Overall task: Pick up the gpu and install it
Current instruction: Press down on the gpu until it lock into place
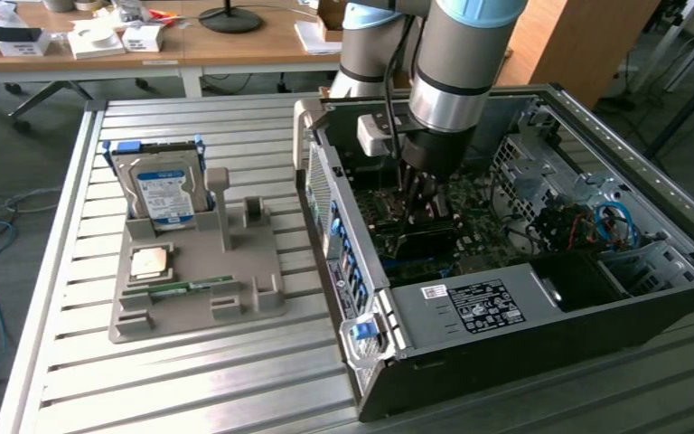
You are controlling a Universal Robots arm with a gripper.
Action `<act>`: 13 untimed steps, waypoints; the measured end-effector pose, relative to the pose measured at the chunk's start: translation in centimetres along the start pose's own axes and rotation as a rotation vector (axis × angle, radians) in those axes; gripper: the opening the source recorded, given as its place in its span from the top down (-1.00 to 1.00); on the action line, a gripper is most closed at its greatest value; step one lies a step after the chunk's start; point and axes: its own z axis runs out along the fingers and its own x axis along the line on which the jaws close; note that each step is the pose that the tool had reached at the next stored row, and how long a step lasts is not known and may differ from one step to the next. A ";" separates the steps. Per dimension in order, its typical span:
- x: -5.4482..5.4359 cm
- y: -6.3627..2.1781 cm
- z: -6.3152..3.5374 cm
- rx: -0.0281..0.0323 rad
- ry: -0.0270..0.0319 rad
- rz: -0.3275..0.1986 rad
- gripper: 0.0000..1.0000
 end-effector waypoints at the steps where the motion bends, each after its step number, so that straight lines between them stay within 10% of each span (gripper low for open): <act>1: 0.0 0.00 0.00 0.0000 0.0000 0.000 0.79; 13: 0.0 0.00 -0.32 0.0001 -0.0001 0.000 0.79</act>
